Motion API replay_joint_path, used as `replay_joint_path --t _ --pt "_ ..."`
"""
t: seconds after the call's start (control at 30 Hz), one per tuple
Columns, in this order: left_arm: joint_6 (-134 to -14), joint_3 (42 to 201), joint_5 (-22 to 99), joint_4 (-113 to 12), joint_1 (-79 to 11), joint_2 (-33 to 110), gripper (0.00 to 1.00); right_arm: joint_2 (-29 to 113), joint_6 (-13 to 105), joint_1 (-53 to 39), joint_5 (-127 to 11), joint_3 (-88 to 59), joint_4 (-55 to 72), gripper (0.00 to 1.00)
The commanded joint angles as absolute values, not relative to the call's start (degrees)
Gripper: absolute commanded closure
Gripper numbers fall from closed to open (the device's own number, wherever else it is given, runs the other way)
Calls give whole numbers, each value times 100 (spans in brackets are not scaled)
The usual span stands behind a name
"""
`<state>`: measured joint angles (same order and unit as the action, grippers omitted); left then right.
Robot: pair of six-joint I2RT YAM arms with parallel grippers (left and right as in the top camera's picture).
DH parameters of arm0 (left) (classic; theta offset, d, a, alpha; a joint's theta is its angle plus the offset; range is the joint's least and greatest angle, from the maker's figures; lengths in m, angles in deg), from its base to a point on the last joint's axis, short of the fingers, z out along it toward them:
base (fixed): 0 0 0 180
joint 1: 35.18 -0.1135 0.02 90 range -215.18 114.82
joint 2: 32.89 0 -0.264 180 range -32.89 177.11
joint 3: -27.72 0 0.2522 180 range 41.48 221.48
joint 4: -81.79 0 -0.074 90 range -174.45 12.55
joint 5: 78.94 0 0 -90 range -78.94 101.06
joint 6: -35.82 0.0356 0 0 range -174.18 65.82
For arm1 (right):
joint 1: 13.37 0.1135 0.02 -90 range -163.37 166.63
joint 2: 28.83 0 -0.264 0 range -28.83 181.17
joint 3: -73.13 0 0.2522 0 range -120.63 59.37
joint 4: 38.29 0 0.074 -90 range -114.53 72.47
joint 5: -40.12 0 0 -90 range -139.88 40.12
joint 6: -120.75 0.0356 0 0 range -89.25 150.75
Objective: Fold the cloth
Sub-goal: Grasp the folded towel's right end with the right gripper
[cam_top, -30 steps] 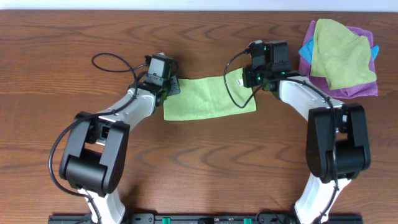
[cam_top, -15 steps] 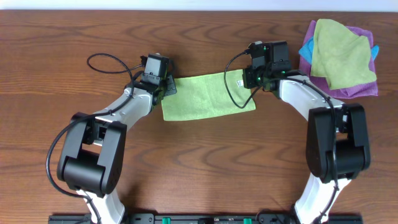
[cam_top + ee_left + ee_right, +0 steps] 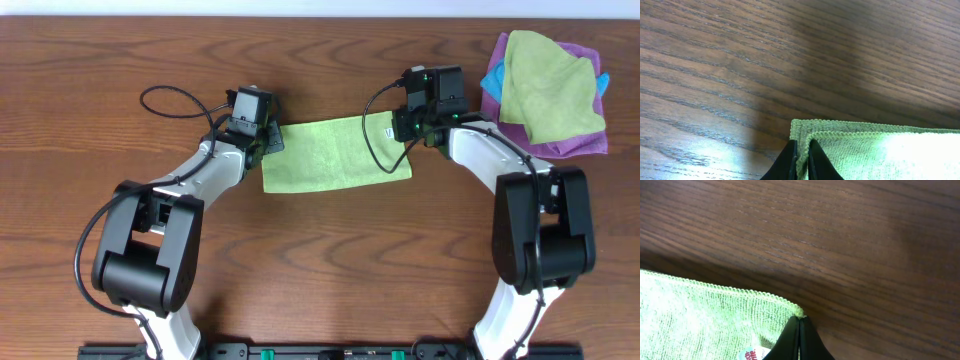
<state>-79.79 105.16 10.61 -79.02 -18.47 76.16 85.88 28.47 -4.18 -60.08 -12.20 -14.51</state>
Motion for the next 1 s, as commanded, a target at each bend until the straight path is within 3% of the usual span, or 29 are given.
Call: replay_joint_path --t 0.0,0.03,0.07,0.1,0.13,0.17,0.2,0.5,0.83,0.97 --pt "-7944 10621 957 -7885 -1875 7494 90 8658 2856 -396 -5911 -1305 -1436 93" --pt "-7944 10621 957 -7885 -1875 7494 90 8658 2858 -396 -5911 -1305 -1436 80" --pt "-7944 10621 957 -7885 -1875 7494 89 8658 2858 -396 -5911 -1305 -1436 59" --pt "-7944 10621 957 -7887 -1875 7494 75 8658 2858 -396 -5911 -1305 -1436 11" --pt "-7944 10621 954 -7885 -1875 7494 56 8658 2858 -396 -5911 -1305 -1436 1" --pt "-7944 10621 952 -7885 -1875 7494 20 8658 2858 -396 -5911 -1305 -1427 1" --pt "-7944 10621 935 -7882 -1877 7494 5 8658 2858 -396 -5911 -1305 -1425 1" --pt "-7944 10621 677 -7697 -1875 7295 5 8569 2856 -396 -5925 -1308 -874 1" --pt "-8022 10621 2642 -7354 -1781 6777 5 8564 2856 -391 -5940 -1305 -102 1" --pt "-7968 10621 2637 -7316 -1552 7079 3 8564 2858 -389 -5979 -1305 -43 1"
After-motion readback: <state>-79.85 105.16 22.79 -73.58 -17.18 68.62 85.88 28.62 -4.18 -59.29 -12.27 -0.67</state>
